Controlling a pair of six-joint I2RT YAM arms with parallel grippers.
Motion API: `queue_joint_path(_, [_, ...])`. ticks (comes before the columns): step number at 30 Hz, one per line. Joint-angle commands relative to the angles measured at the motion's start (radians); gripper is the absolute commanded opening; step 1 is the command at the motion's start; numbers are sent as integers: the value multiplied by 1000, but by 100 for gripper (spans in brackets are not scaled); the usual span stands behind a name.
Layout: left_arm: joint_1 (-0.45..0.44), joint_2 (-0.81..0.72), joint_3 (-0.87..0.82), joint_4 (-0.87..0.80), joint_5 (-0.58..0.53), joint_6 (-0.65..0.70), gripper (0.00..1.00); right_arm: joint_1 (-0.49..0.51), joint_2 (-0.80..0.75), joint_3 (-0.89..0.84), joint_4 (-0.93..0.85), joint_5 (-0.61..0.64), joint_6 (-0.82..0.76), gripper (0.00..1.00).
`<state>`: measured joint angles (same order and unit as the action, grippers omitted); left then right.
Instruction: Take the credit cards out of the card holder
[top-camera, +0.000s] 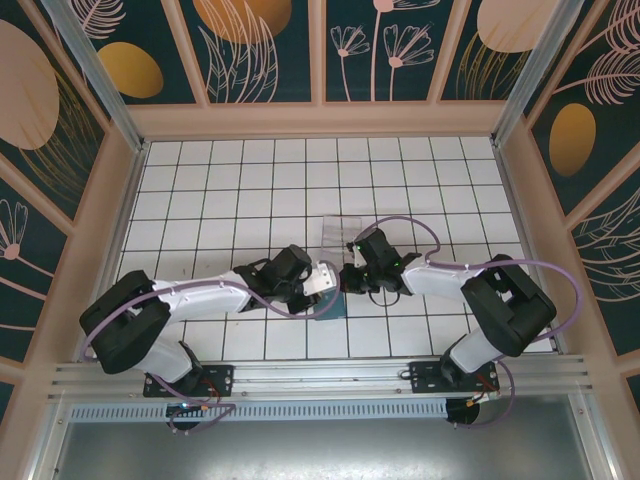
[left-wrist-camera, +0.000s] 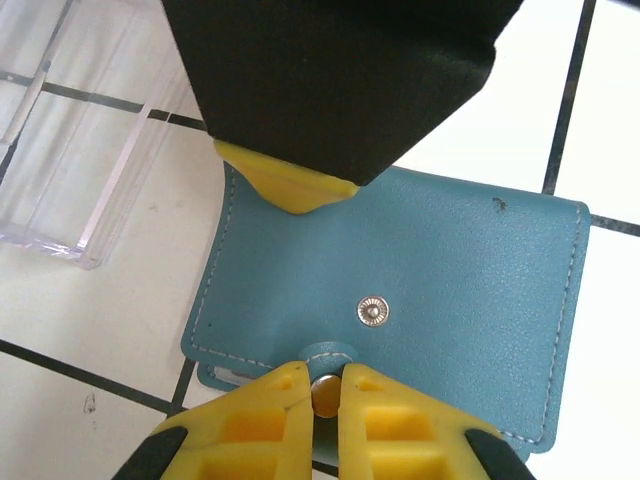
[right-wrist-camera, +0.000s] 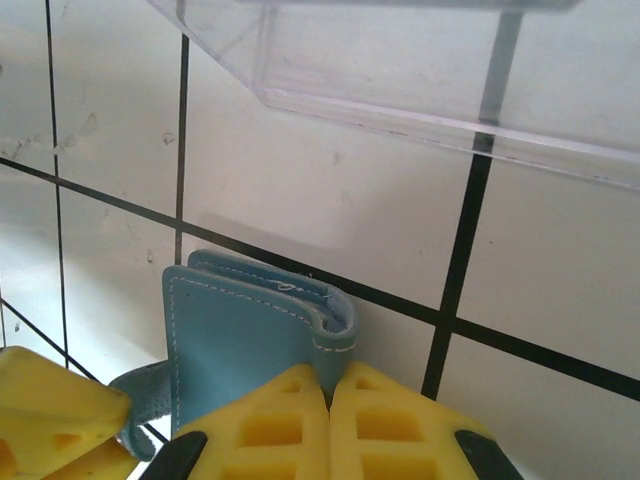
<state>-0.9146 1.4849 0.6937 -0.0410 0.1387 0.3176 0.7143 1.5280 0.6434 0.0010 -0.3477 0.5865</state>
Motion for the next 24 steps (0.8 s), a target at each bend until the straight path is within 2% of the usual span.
queue_joint_path(1, [7,-45,-21,44,-33,-40,11,2,-1,-21,-60,36,3,0])
queue_joint_path(4, [7,-64,-30,52,-105,-107,14,2,-17,-20,-71,45,6,0])
queue_joint_path(7, [7,-82,-34,51,-208,-219,22,1,-33,-21,-81,59,6,0])
queue_joint_path(9, [3,-117,-39,67,-231,-268,34,0,-36,-16,-84,54,5,0])
queue_joint_path(12, [5,-173,-31,88,-250,-359,50,2,-38,-6,-90,48,6,7])
queue_joint_path(15, [5,-174,23,28,-288,-490,54,2,-51,3,-105,58,7,17])
queue_joint_path(18, [4,-108,118,-84,-336,-711,54,1,-70,6,-118,74,17,29])
queue_joint_path(20, [4,-44,185,-160,-311,-832,53,-1,-78,9,-129,82,22,31])
queue_joint_path(24, [3,46,246,-192,-214,-1008,52,-4,-103,10,-139,83,27,34])
